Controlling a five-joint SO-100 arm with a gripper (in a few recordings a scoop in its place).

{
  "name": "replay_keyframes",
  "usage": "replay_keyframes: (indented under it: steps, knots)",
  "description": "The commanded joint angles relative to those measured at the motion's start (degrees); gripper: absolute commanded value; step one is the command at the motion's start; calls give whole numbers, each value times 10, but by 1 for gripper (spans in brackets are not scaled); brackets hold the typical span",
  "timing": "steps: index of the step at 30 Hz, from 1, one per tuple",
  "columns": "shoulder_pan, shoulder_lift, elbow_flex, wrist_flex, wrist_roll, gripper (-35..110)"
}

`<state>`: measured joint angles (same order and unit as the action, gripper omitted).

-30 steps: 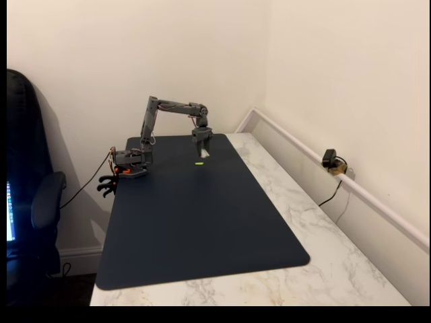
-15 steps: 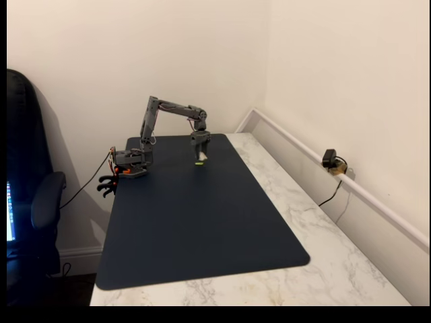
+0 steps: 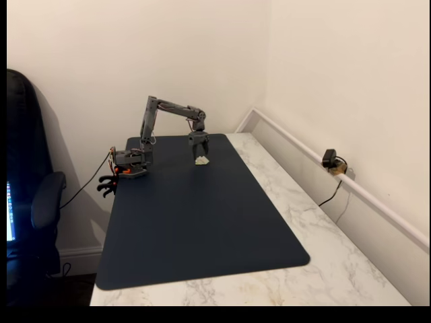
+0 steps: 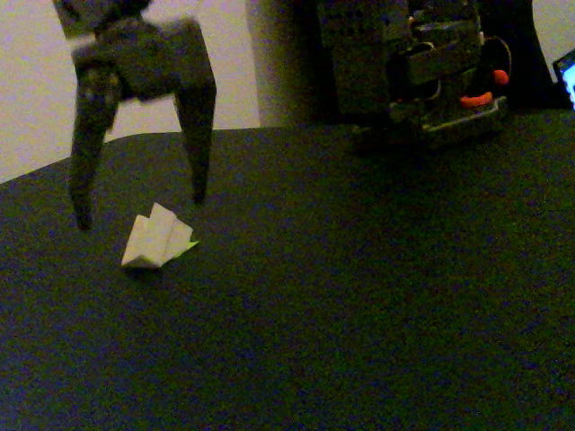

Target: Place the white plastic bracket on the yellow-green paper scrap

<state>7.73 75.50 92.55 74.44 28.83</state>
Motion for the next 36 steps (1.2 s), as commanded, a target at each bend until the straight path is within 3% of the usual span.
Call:
replay_keyframes:
  steps: [1,5,7,8,16,22,27,36]
  knots:
    - [-10,111,-4,37,14,30]
    - [-19,171,-14,76,14,26]
    - [-27,200,-12,85,16,2]
    - [-34,214,-10,90,17,0]
    - [-129,347,120,5,20,0]
    - [-142,428,203,-25,1,0]
    - [-140,612,394,-199,-117,0]
    - [-136,760,561,-280,-232,0]
